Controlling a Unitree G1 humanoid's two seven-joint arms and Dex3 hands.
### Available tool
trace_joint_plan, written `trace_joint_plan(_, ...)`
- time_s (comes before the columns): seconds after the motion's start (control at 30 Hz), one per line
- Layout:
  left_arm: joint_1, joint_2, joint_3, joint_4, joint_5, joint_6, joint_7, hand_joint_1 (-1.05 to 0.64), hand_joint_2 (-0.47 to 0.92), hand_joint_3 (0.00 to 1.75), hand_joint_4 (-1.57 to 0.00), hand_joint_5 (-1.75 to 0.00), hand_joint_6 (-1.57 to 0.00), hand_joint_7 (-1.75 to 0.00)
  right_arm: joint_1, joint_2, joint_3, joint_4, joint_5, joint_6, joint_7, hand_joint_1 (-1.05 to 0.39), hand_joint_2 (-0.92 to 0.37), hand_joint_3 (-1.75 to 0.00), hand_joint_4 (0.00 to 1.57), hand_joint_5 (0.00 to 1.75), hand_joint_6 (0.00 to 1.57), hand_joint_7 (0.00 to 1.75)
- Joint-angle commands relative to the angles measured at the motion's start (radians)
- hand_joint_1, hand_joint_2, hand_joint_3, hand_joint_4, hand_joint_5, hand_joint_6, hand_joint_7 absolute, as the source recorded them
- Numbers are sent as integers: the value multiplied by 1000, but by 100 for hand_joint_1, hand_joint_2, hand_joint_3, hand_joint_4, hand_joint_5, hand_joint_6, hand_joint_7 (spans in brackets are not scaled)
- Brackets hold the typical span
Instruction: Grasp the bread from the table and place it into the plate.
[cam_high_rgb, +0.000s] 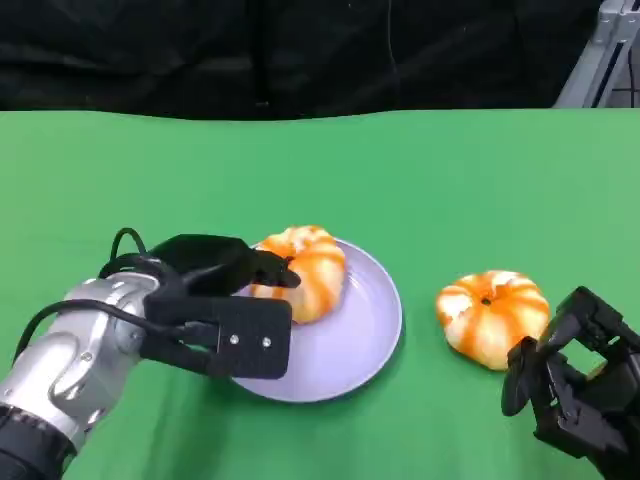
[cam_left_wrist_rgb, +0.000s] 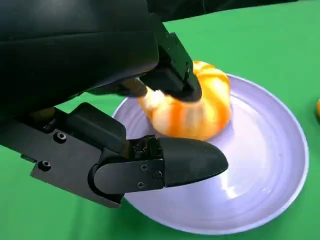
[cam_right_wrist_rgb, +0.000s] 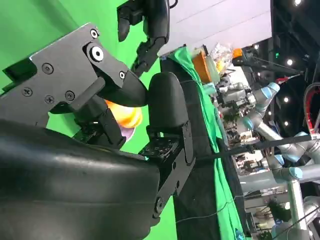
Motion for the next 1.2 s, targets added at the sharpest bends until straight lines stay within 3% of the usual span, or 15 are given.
trace_joint_plan(0.03, 11, 1, 26, -5, -28, 2, 9, -105, 92, 69, -23, -3, -79, -6, 4, -8, -4, -11, 5, -3, -3, -16, -47, -126, 89, 175, 68, 167)
trace_joint_plan(0.43, 73, -45, 144, -134, -216, 86, -26, -98, 92, 65, -39, -6, -71, 0, 6, -8, 1, -11, 5, -12, 0, -17, -47, -124, 88, 175, 67, 166)
trace_joint_plan(0.47, 94, -69, 177, -153, -258, 92, -9, -85, 92, 52, -45, -7, -73, -1, 6, -6, 2, -11, 4, -13, -1, -17, -47, -124, 88, 175, 67, 166)
trace_joint_plan(0.5, 111, -94, 213, -171, -311, 109, -4, -58, 92, 33, -56, -10, -75, -1, 7, -6, 3, -13, 2, -11, -4, -17, -47, -124, 89, 175, 67, 167)
trace_joint_plan(0.57, 135, -126, 268, -194, -404, 134, -16, -31, 92, 20, -69, -13, -77, -2, 9, -7, 4, -19, 2, -4, -10, -17, -47, -124, 89, 175, 68, 167)
trace_joint_plan(0.6, 148, -138, 301, -205, -467, 151, -36, -9, 92, 29, -83, -20, -85, -5, 9, -6, 6, -21, 1, -3, -12, -17, -47, -124, 89, 175, 68, 167)
trace_joint_plan(0.67, 170, -155, 351, -224, -564, 200, -60, 6, 92, 43, -95, -26, -93, -8, 10, -6, 8, -23, 1, -3, -15, -17, -46, -125, 89, 175, 68, 167)
trace_joint_plan(0.73, 194, -165, 387, -261, -640, 274, -71, 10, 86, 67, -95, -74, -111, -18, 10, -6, 9, -24, -1, -4, -19, -17, -46, -125, 89, 175, 68, 167)
trace_joint_plan(0.77, 213, -165, 407, -303, -687, 327, -82, 12, 80, 84, -90, -112, -118, -39, 11, -7, 9, -26, 0, -2, -20, -17, -46, -125, 89, 175, 68, 167)
trace_joint_plan(0.8, 225, -163, 418, -335, -717, 365, -89, 13, 68, 114, -83, -149, -101, -104, 11, -8, 10, -27, 1, -1, -21, -16, -46, -126, 89, 175, 68, 167)
trace_joint_plan(0.83, 233, -160, 424, -359, -737, 393, -93, 14, 63, 125, -81, -161, -91, -132, 12, -8, 10, -28, 2, 0, -22, -16, -46, -126, 89, 175, 68, 167)
trace_joint_plan(0.9, 238, -154, 424, -380, -753, 421, -90, 15, 59, 134, -79, -172, -83, -155, 12, -9, 10, -29, 2, 1, -23, -16, -46, -127, 89, 175, 68, 167)
trace_joint_plan(0.97, 286, -145, 464, -446, -823, 476, -108, 15, 58, 136, -78, -174, -81, -160, 9, -12, 8, -27, 9, 4, -18, -16, -46, -127, 89, 175, 68, 167)
trace_joint_plan(1.0, 329, -138, 499, -491, -880, 507, -127, 12, 62, 135, -87, -174, -80, -169, 7, -14, 7, -25, 11, 3, -15, -16, -46, -128, 89, 175, 67, 167)
trace_joint_plan(1.2, 477, -108, 588, -592, -1019, 539, -167, 8, 68, 129, -95, -175, -79, -175, 3, -18, 0, -22, 15, 8, -13, -16, -45, -128, 90, 175, 68, 166)
